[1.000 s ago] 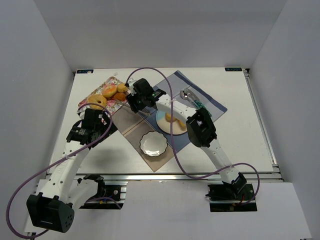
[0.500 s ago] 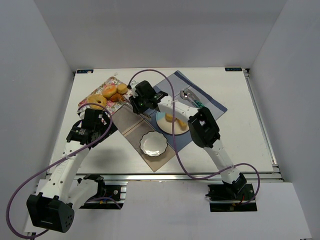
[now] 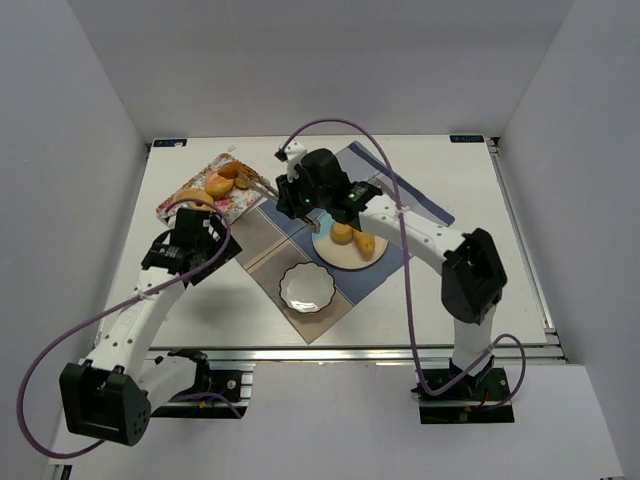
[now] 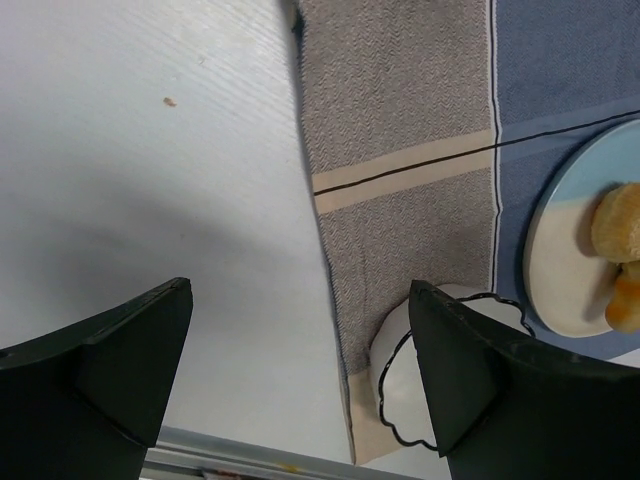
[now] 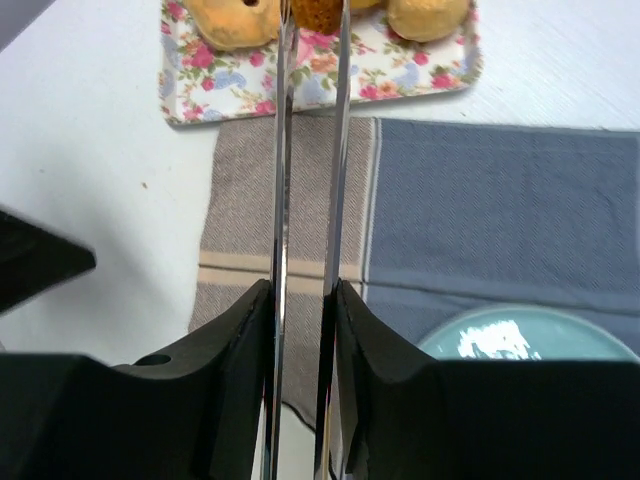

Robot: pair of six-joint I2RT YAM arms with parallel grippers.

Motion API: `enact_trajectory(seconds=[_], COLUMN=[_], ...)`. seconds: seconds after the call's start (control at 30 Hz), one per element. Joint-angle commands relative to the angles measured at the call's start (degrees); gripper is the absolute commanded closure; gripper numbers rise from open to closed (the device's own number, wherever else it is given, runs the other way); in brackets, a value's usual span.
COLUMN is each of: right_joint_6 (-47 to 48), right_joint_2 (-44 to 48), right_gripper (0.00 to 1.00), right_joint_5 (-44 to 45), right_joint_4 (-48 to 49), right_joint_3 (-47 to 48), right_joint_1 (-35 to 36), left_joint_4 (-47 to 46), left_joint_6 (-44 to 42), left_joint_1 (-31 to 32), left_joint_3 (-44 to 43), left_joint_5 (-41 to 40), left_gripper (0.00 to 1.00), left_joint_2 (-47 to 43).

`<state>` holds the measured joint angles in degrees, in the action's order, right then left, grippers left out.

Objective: Place the bread

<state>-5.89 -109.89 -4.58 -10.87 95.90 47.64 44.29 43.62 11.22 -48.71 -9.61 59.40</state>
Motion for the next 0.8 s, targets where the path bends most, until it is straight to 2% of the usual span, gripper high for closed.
enact_trajectory(seconds=[0.0,0.23,0.43,0.63,0.73,0.77], right_joint_6=[-0.96,-5.87,-10.80,-13.96,-15.02,-15.20], right_joint_2=[6.86,26.19,41.22,43.35,44.05,43.97], right_gripper=[0.74,0.74,0.74,0.72,0.69,0.65], right_joint_5=[7.45,18.45,19.08,20.93,17.94,17.33], right_joint_4=[4.80,5.17,4.11,0.33,0.94,0.77], right_joint_3=[-8.14,-29.84,-46.91,-52.56,-55.37,-56.25], right_joint_1=[0.00,-0.70,-0.88,-0.97,-0.97,-0.97], left_joint_4=[-5.96,-11.07,-15.55,-16.69,-16.34,-16.26], left_joint_6=[0.07,-1.16,-1.16,-1.16,-1.25,-1.25], left_joint_1=[0.20,0.20,0.38,1.17,1.43,1.52], left_joint_3=[-3.32,-8.42,-7.46,-5.17,-4.56,-4.03], left_joint_5=[2.92,7.58,12.15,12.33,11.98,11.89], left_gripper=[0.02,0.02,0.02,0.02,0.02,0.02], left_joint_2=[2.73,13.63,18.82,19.70,19.62,19.53])
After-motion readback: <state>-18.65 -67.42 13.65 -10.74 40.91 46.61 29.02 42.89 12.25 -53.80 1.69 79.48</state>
